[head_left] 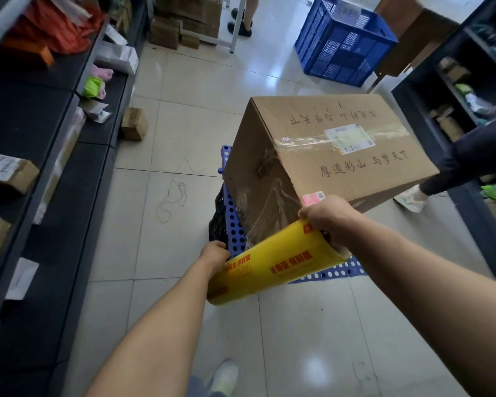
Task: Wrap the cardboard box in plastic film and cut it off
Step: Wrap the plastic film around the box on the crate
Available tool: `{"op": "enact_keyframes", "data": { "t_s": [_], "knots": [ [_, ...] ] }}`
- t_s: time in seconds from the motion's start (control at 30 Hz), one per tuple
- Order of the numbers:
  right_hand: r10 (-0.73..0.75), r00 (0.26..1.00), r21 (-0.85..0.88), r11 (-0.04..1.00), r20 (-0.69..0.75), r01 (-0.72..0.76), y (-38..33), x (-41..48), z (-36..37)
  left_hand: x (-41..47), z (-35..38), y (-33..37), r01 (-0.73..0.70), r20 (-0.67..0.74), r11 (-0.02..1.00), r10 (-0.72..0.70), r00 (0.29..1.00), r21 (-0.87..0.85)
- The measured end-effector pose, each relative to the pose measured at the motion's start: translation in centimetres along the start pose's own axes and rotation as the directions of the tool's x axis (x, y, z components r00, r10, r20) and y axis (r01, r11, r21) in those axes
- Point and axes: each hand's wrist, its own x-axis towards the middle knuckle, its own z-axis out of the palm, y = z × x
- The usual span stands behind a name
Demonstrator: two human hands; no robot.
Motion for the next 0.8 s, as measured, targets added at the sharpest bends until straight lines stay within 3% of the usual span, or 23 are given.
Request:
{"op": "enact_keyframes", "data": {
  "t_s": [0.17,0.33,0.47,0.67,0.8],
  "knots": [
    [0.023,0.999,-0.006,1.0,-0.034,-0.023,0.0,0.2,0.2,2.5,1.1,3.1,-0.138,0.142,0.984,0.121,0.982,0.115],
    [0.012,0.999,-0.051,0.999,-0.036,-0.014,-0.3,0.1,0.3,4.6,1.8,3.7,-0.162,0.294,0.959,0.089,0.952,0.234],
    [0.006,1.0,-0.042,0.999,0.01,-0.005,-0.3,0.1,0.2,5.2,1.4,3.8,-0.164,0.32,0.951,0.075,0.944,0.261],
    [0.062,0.998,-0.072,0.995,-0.025,-0.063,-0.6,-0.2,0.0,5.3,0.9,3.8,-0.125,0.498,0.955,-0.028,0.867,0.271],
    [0.075,0.997,-0.056,0.996,-0.012,-0.076,-0.6,-0.3,-0.1,4.9,0.1,3.8,-0.121,0.507,0.967,-0.009,0.862,0.223]
  ]
}}
